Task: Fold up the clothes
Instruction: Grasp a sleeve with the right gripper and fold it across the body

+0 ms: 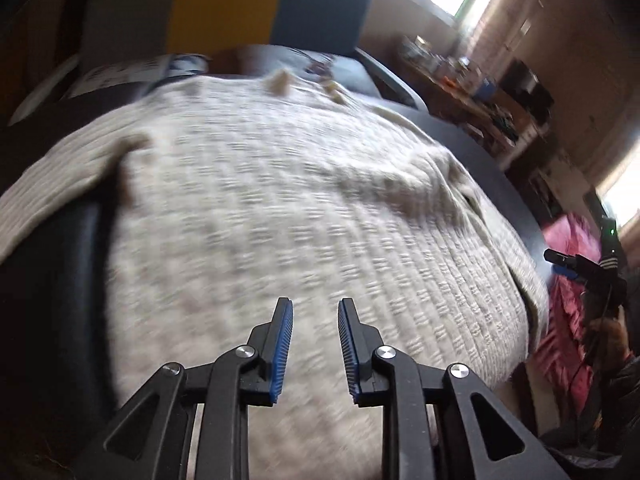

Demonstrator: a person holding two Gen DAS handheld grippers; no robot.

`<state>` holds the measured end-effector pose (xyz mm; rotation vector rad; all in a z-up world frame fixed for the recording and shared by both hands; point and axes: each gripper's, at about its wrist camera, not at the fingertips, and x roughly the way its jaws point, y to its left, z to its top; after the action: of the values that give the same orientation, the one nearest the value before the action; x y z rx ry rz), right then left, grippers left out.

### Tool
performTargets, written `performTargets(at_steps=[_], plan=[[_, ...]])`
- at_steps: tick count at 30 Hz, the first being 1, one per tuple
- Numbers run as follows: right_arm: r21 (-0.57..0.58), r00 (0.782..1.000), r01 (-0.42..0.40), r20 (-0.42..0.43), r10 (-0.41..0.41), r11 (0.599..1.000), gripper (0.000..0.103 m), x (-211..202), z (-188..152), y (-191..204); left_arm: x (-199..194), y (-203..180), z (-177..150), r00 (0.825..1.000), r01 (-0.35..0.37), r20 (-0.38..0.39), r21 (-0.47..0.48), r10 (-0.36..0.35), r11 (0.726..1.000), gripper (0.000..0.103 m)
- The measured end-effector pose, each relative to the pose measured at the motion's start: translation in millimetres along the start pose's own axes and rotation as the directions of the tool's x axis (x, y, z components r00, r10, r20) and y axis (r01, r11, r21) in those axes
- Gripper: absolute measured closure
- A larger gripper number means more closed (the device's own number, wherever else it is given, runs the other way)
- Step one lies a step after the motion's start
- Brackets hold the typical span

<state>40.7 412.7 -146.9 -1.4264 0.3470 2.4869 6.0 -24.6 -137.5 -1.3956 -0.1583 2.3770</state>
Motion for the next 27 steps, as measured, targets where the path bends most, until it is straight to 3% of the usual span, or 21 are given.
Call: performTargets(at_steps=[2,3,4,5,7,14,17,21,23,25,27], plan=[[-0.065,0.997,0.075,-0.032,-0.077,0.995,0.005,13,-5,-3,12,-9,1,1.0,-0.007,-0.024,0.029,0.008,1.0,0.08],[-0.12,0.991,0.118,-0.042,-0.124,0.986,0.013,21,-9,1,18,-14,1,0.999,-0.011,-0.036,0.044,0.012,0.999,0.08],[-0.173,0.986,0.155,-0.032,-0.163,0.973,0.014,26,-12,7,24,-19,1,0.999,-0.014,-0.047,0.059,0.017,0.998,0.08],[-0.206,0.982,0.183,-0.006,-0.188,0.961,0.013,28,-14,10,30,-23,1,0.998,-0.017,-0.059,0.073,0.022,0.997,0.08],[-0.237,0.974,0.228,0.04,-0.225,0.944,0.0,31,-8,11,42,-33,2,0.996,-0.023,-0.082,0.103,0.031,0.994,0.076],[-0.301,0.939,0.343,0.079,-0.335,0.89,0.0,64,56,-3,40,-20,-1,0.996,0.029,-0.091,0.036,-0.026,0.999,0.076],[-0.286,0.934,0.351,0.04,-0.355,0.892,0.0,85,97,-16,38,-18,-4,0.995,0.036,-0.096,0.017,-0.034,0.999,0.076],[-0.108,0.986,0.169,0.02,-0.168,0.98,0.001,61,124,-39,37,-21,11,0.989,0.06,-0.134,0.016,-0.058,0.998,0.076],[-0.008,0.998,0.058,0.029,-0.058,0.998,0.001,45,137,-51,32,-23,32,0.991,0.089,-0.101,0.03,-0.085,0.996,0.076],[0.083,0.993,-0.115,0.049,0.111,0.99,0.001,31,135,-55,33,-33,62,0.993,0.1,-0.068,0.071,-0.095,0.992,0.076],[0.154,0.962,-0.272,0.039,0.269,0.95,0.001,32,127,-56,37,-44,93,0.994,0.107,-0.04,0.121,-0.103,0.987,0.076]])
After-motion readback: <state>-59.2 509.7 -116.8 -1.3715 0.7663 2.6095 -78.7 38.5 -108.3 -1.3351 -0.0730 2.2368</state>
